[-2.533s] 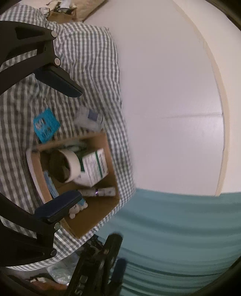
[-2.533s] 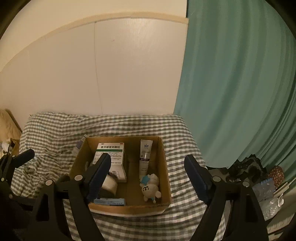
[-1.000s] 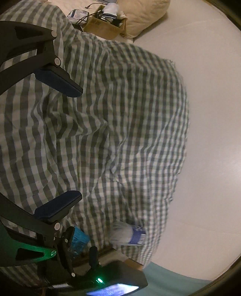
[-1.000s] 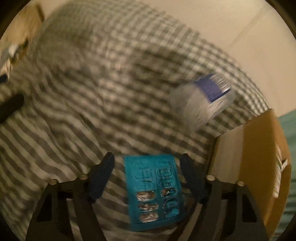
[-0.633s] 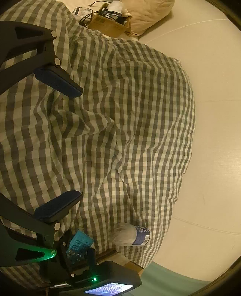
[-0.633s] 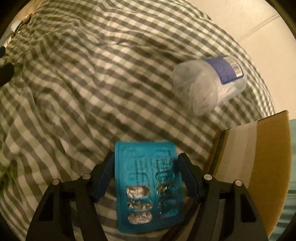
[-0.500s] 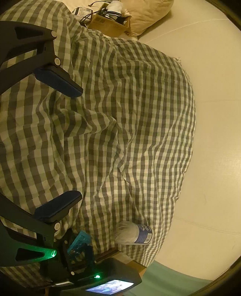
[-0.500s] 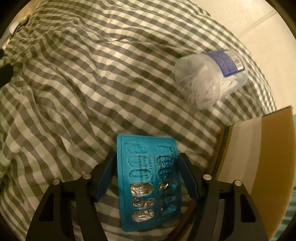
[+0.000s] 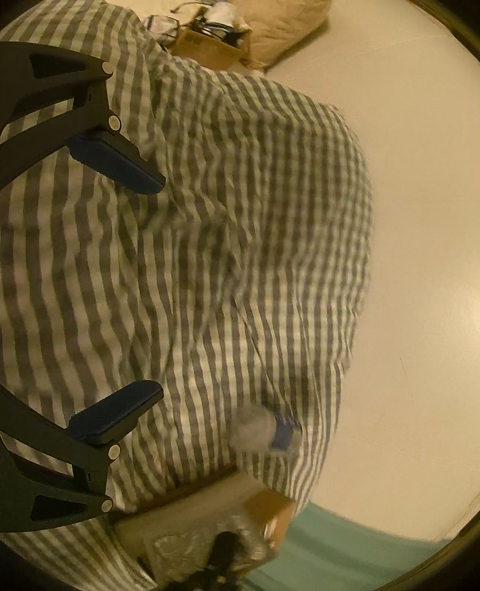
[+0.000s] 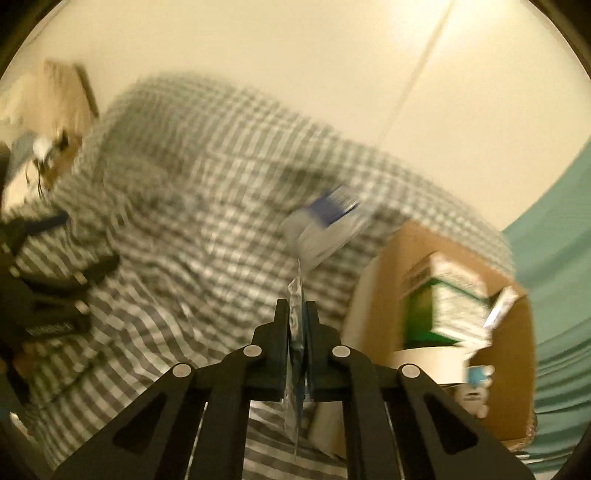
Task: Organize objects
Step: 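Grasp the teal blister pack with the right tool while the left tool grasps the clear cotton-swab jar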
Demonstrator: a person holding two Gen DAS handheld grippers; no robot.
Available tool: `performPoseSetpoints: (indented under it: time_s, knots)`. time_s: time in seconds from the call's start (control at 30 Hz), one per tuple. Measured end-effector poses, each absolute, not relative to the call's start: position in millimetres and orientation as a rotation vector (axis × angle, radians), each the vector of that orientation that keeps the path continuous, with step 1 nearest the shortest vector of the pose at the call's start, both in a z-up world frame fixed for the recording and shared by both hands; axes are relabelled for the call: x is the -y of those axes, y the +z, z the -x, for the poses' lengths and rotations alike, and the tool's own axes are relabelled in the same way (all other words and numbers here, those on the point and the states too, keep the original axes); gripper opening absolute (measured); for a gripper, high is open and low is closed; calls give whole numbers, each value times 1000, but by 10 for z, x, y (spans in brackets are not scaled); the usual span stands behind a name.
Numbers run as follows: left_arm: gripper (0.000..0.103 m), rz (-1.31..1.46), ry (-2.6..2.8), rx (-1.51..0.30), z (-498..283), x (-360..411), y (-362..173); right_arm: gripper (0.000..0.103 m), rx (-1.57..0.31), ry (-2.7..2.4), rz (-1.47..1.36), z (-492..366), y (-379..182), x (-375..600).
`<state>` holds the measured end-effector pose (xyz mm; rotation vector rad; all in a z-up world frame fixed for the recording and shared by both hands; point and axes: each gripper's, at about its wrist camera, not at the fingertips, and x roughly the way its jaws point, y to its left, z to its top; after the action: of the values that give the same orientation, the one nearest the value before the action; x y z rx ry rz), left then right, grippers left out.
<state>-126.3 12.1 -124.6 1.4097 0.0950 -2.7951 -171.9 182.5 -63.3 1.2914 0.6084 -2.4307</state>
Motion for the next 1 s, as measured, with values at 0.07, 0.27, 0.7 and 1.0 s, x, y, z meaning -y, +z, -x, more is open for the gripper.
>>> performPoseSetpoints:
  time_s: [0.07,0.27,0.7,1.0]
  knots:
    - [103,-1398,-2824,-64,1278,-270,-1191,7,-525,-2450,-1243,1735,-465,-1951]
    - [103,-1357,-2903,57,1559,-717,-1115,7,-329,-2491,-1165,1804,-197,-2286]
    - [103,-1404,-3043,174,2578,-1405,-1616,7,-121,-2450,-1148,2266,-337,-2538]
    - [65,-1566,-3096,190,2783,-1590,-1860,7,-110,-2433,-1171,2330,-469,-2504]
